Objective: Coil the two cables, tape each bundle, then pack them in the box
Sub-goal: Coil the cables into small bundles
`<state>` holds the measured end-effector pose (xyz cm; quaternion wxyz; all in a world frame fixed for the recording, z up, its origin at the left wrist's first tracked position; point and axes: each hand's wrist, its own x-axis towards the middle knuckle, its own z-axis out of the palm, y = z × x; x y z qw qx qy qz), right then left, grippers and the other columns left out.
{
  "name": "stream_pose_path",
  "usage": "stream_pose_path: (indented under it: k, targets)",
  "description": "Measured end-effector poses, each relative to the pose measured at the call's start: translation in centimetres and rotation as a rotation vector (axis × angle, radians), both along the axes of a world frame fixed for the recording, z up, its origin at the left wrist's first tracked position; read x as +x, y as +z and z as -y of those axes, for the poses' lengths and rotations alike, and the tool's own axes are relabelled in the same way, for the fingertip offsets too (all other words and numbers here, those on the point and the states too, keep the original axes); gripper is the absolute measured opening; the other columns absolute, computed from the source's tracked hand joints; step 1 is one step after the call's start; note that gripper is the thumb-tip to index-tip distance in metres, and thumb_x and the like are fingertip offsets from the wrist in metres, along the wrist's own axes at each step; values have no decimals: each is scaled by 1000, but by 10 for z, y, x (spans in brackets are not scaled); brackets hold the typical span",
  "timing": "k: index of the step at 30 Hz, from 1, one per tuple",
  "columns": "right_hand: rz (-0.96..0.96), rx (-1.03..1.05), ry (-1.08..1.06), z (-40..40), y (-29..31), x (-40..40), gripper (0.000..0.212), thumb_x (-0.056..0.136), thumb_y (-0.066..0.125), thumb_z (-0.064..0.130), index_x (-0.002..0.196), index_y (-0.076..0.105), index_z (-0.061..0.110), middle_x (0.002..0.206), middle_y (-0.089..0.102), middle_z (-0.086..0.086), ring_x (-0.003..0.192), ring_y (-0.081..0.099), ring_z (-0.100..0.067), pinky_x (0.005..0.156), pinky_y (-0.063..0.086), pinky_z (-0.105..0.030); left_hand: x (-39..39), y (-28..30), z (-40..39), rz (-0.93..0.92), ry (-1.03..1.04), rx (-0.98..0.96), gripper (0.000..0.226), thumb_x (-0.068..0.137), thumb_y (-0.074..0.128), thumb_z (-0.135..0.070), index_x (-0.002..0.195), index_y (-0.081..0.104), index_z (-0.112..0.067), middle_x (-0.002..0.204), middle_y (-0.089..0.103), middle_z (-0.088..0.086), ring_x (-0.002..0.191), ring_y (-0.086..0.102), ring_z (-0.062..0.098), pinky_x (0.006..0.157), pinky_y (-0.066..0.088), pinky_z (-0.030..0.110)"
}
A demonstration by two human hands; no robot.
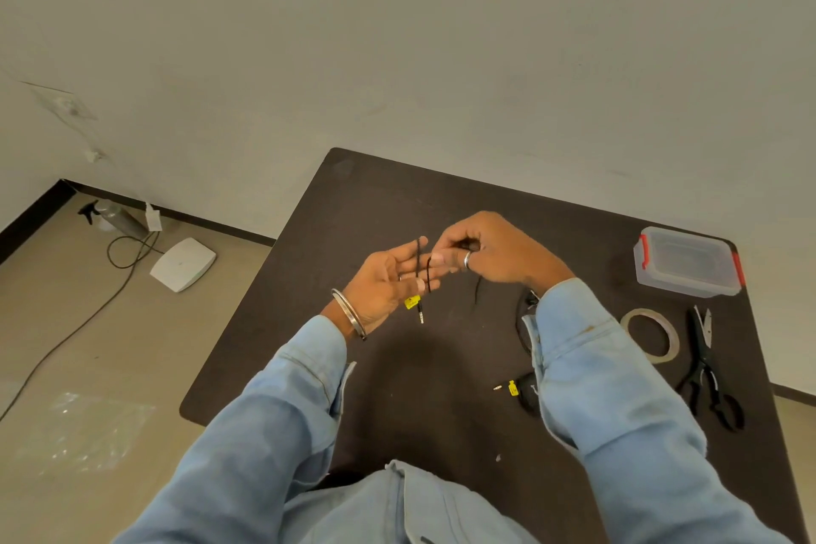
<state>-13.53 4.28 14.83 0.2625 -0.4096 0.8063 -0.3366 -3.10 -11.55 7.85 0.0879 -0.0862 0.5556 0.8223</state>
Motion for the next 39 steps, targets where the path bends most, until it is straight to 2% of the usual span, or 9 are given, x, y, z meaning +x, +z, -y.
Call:
stream_pose_path:
  k: [2,8,12,16,22,27,31,35,39]
  targets:
    - [3,-67,-74,-1,-2,-8,3,84,71,21,82,73,19,77,72,2,75,67,-15,76,54,-39,1,5,-2,-33,-169,-6,62,82,53,10,140,34,-2,132,55,15,118,59,25,93,52,31]
    - [87,-248,-296,-1,-21,-14,9,76,78,22,79,72,15,79,73,-3,76,69,-23,76,55,-37,1,14,-6,-46,-291,20,57,84,56,6,135,40,-14,123,64,6,114,61,25,88,54,28]
    - [110,-298,-435,-4,-45,-9,9,85,68,10,82,72,18,78,71,2,69,64,-6,67,49,-25,0,12,-5,-46,-211,114,56,82,53,9,134,44,-10,124,63,10,113,62,26,84,56,27]
    - [124,-195,-380,-7,-71,10,31,86,49,-10,93,71,10,77,70,-4,68,65,-24,62,51,-32,-2,7,-3,-66,-75,221,56,81,54,12,134,44,-5,128,60,14,114,61,27,81,56,27]
    - [289,36,-133,-5,-68,44,22,92,52,-2,104,67,8,75,68,-4,57,60,-5,61,53,-21,-8,-2,14,-37,175,70,62,82,49,20,138,35,-2,125,62,8,107,65,22,81,57,28]
    - [37,134,-30,-7,-35,34,14,92,60,16,100,70,11,78,69,-1,67,63,-9,66,50,-22,-6,-7,22,45,-13,-302,75,84,46,22,147,16,-4,136,51,16,110,62,20,83,55,22]
    - [-53,104,-26,-4,-19,20,7,86,68,17,90,73,15,69,61,15,59,55,6,56,39,-8,-8,-7,10,35,-180,-417,73,84,47,21,147,19,-7,132,55,11,111,59,17,89,51,20]
    - [-59,-79,-183,-2,-9,5,2,83,71,14,84,73,13,71,67,7,60,56,4,59,42,-9,-5,-6,2,-37,-341,-276,61,86,44,20,141,31,-4,132,53,21,108,64,16,97,50,32]
    - [43,-211,-384,0,-22,-5,3,82,72,12,80,72,14,69,68,5,53,56,0,56,48,-15,-1,3,-3,-77,-325,-105,56,88,46,14,137,36,-12,118,67,7,103,67,20,88,53,29]
